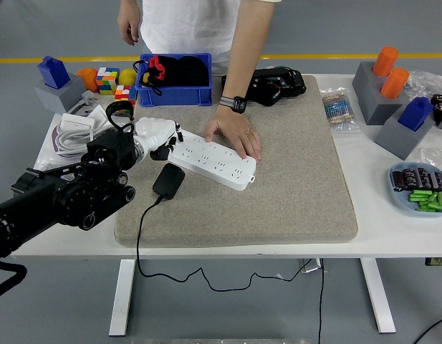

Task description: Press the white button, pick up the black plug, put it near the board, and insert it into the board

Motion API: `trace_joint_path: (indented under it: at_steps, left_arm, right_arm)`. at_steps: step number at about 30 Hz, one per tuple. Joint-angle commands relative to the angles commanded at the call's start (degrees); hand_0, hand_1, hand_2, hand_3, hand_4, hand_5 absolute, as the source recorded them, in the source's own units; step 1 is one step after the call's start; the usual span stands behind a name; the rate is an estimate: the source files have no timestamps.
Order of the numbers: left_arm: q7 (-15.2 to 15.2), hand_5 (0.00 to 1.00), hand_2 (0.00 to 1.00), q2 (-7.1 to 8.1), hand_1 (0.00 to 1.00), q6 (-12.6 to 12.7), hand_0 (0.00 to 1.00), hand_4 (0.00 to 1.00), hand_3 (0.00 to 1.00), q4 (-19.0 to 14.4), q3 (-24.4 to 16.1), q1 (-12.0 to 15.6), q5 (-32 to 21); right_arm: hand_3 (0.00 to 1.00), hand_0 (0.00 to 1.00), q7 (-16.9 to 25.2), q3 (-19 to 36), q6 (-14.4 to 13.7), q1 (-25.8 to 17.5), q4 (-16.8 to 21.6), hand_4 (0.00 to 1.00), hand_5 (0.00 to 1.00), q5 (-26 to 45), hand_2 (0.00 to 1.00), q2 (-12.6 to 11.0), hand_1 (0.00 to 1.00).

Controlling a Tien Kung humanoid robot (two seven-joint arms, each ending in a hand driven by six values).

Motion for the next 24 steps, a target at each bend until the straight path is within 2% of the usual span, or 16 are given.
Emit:
trace_joint_path:
  at_steps: [3,4,9,10,13,15,16,18,21,22,24]
  left_arm:
    - [-1.84,0.002,0.116,0.96,0.010,2.39,0.010,0.071,0.668,-2.64,-2.73,0.97,1.00]
    - [-1.90,0.002,0.187,1.21,0.082,2.46,0.015,0.358,0.665,-3.26,-3.40,1.30,0.91]
    - [0.03,0.002,0.187,3.90,0.082,1.28,0.015,0.358,0.665,-9.28,-8.12,4.79,0.43]
    - [0.75,0.059,0.367,4.74,0.203,0.89,0.116,0.725,0.692,-10.99,-9.36,5.99,0.15]
    - [1.87,0.059,0.367,6.72,0.203,0.08,0.116,0.725,0.692,-15.41,-12.67,9.63,-1.96]
    - [0.96,0.059,0.367,7.79,0.203,0.31,0.116,0.725,0.692,-18.29,-15.27,12.77,-5.16]
    - [0.08,0.249,0.686,8.32,0.664,0.76,0.472,0.881,0.809,-19.65,-16.62,14.38,-7.08]
    - [-1.37,0.249,0.686,8.96,0.664,1.66,0.472,0.881,0.809,-22.14,-19.14,17.53,-10.22]
    - [-3.05,0.249,0.686,9.61,0.664,2.94,0.472,0.881,0.809,-25.23,-21.95,21.24,-11.87]
    - [-3.36,0.405,0.848,9.78,0.842,3.25,0.761,0.982,0.863,-26.09,-22.57,22.15,-11.98]
    - [-3.83,0.405,0.848,9.97,0.842,3.77,0.761,0.982,0.863,-27.91,-24.09,24.11,-11.76]
  right_arm:
    - [0.540,0.615,0.01,0.21,0.02,-0.10,0.05,0.649,0.327,-0.11,0.600,0.10,0.561]
    - [0.540,0.615,0.01,0.25,0.02,-0.11,0.05,0.649,0.328,-0.14,0.600,0.12,0.561]
    - [0.540,0.615,0.06,0.69,-0.01,-0.09,0.14,0.649,0.328,-0.45,0.600,0.22,0.561]
    - [0.540,0.615,0.07,0.81,-0.02,-0.06,0.15,0.650,0.328,-0.54,0.600,0.24,0.562]
    - [0.540,0.615,0.06,1.09,-0.01,-0.15,0.12,0.650,0.328,-0.65,0.600,0.33,0.562]
    - [0.540,0.615,0.05,1.28,0.01,-0.32,0.09,0.650,0.328,-0.67,0.600,0.43,0.562]
    - [0.540,0.615,0.03,1.45,0.03,-0.44,0.06,0.649,0.327,-0.71,0.600,0.50,0.562]
    - [0.540,0.615,0.03,1.73,0.05,-0.58,0.04,0.649,0.327,-0.78,0.600,0.62,0.562]
    - [0.540,0.615,0.07,2.03,0.05,-0.66,0.09,0.649,0.327,-0.96,0.600,0.69,0.562]
    - [0.540,0.615,0.08,2.07,0.04,-0.65,0.12,0.649,0.327,-1.00,0.601,0.70,0.561]
    - [0.540,0.615,0.11,2.12,0.02,-0.58,0.19,0.649,0.327,-1.11,0.601,0.71,0.561]
